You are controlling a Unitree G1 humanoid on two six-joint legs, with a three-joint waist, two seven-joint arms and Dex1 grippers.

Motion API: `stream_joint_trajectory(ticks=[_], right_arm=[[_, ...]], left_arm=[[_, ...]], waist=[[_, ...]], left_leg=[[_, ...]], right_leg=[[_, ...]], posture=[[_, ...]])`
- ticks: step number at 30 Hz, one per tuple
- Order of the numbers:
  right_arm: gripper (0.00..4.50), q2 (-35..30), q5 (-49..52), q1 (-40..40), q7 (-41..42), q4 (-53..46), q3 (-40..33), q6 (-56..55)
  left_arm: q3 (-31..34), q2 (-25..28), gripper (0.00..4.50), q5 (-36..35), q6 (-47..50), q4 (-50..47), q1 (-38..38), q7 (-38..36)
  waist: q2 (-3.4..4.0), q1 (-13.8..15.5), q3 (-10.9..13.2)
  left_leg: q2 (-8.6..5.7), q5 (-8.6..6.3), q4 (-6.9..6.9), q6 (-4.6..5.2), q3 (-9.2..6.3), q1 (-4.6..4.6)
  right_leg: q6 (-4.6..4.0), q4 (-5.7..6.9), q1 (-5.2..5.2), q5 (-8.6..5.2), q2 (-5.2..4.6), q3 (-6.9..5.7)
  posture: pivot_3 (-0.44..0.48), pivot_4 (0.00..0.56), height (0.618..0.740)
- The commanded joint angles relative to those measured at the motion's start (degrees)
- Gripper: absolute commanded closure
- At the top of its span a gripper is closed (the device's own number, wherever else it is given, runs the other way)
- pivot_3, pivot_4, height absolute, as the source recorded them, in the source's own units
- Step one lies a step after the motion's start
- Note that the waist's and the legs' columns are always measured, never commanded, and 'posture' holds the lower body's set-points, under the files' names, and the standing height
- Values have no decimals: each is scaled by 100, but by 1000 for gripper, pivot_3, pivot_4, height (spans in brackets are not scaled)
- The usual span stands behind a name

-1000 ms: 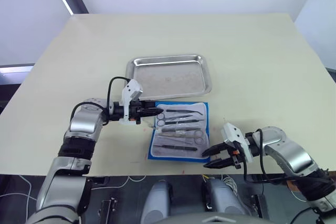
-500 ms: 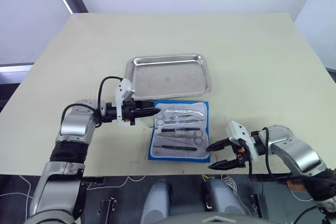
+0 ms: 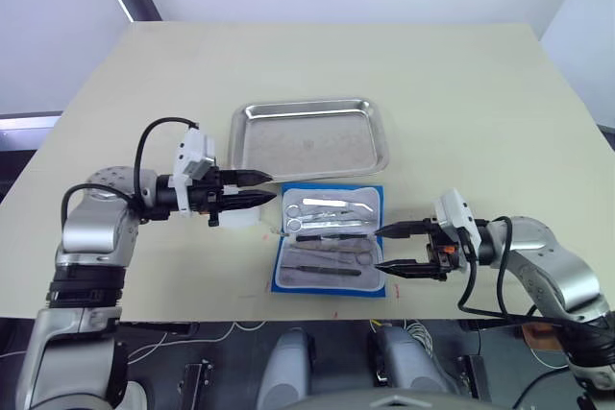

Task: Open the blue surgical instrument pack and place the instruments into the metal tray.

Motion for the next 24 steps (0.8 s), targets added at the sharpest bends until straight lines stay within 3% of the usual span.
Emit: stream_joint_trajectory(ticks=[1, 2, 4, 5, 15, 24], right_arm=[[321, 226, -338, -185, -55, 280, 54, -693], [42, 278, -450, -221, -28, 419, 107, -871], [0, 425, -596, -284, -33, 694, 151, -1193], [0, 485, -643, -305, -46, 798, 159, -1313], [0, 923, -1230, -568, 120, 1963, 380, -2655], [0, 1104, -1677, -784, 192, 2761, 664, -3107]], left_arm=[[240, 219, 1549, -182, -233, -365, 53, -199], [237, 280, 1231, -179, -280, -435, 81, -258], [279, 368, 239, -226, -329, -557, 124, -331], [303, 395, 104, -252, -340, -602, 141, -341], [528, 715, 104, -668, -548, -1440, 853, -758], [588, 654, 104, -1092, -131, -1935, 1122, -413]], waist=[[-2, -9, 1], [-2, -11, 1], [0, -7, 2], [-1, -6, 2], [3, -9, 5], [3, -9, 6]], left_leg=[[1, 0, 0, 0, 0, 0], [1, 0, 0, 0, 0, 0], [1, 0, -1, 0, 1, 0], [1, 0, -1, 0, 2, 0], [4, 0, -1, 0, 5, 2], [4, 0, -1, 0, 6, 3]], right_leg=[[0, 0, 0, 0, 0, 0], [0, 0, 0, 0, 2, 0], [0, 0, -1, 0, 0, 0], [0, 0, 0, 0, 0, 0], [-1, 0, -1, 0, 0, 2], [-1, 1, -1, 0, 0, 2]], posture=[[0, 150, 740], [0, 150, 740], [0, 150, 740], [0, 150, 740], [0, 150, 740], [0, 150, 740]])
